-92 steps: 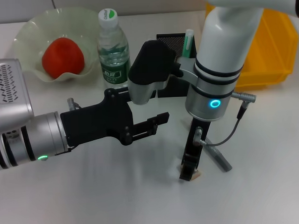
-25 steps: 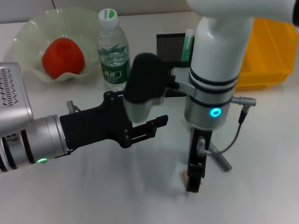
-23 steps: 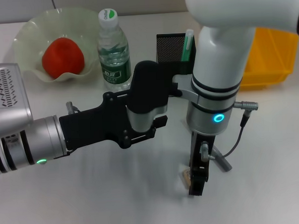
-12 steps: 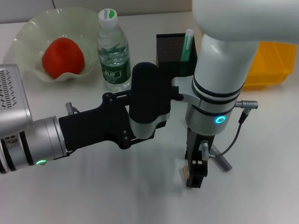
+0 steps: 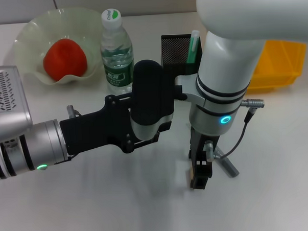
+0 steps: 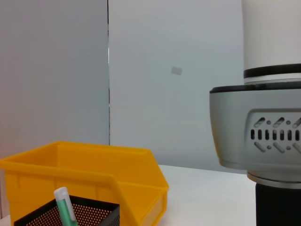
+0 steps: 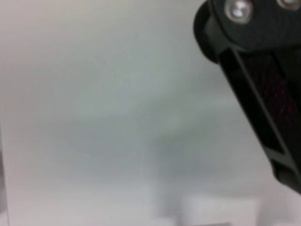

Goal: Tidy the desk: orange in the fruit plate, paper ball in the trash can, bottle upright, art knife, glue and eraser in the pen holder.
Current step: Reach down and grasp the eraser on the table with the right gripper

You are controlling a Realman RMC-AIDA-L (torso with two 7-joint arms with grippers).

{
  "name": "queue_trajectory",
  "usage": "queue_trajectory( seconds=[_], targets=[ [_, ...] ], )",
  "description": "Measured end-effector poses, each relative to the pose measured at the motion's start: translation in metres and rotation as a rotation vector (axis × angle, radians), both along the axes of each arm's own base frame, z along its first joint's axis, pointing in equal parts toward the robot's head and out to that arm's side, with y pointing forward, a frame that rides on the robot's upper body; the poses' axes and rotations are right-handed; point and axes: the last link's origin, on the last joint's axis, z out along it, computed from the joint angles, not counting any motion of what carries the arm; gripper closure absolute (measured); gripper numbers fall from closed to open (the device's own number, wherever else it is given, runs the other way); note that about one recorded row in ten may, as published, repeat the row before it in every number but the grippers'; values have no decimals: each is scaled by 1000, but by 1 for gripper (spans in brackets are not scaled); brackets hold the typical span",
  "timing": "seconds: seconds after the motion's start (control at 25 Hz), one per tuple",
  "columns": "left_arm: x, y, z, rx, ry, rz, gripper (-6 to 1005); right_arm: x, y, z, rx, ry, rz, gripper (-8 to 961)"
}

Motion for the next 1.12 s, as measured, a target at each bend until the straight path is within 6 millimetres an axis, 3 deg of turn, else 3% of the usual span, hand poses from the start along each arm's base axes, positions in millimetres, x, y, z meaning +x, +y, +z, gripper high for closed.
queue_trajectory(
  seconds=[1.12],
  targets=[
    [1,1,0,5,-6,1,397,1,-4,-3,-15,-1,13,256]
  ],
)
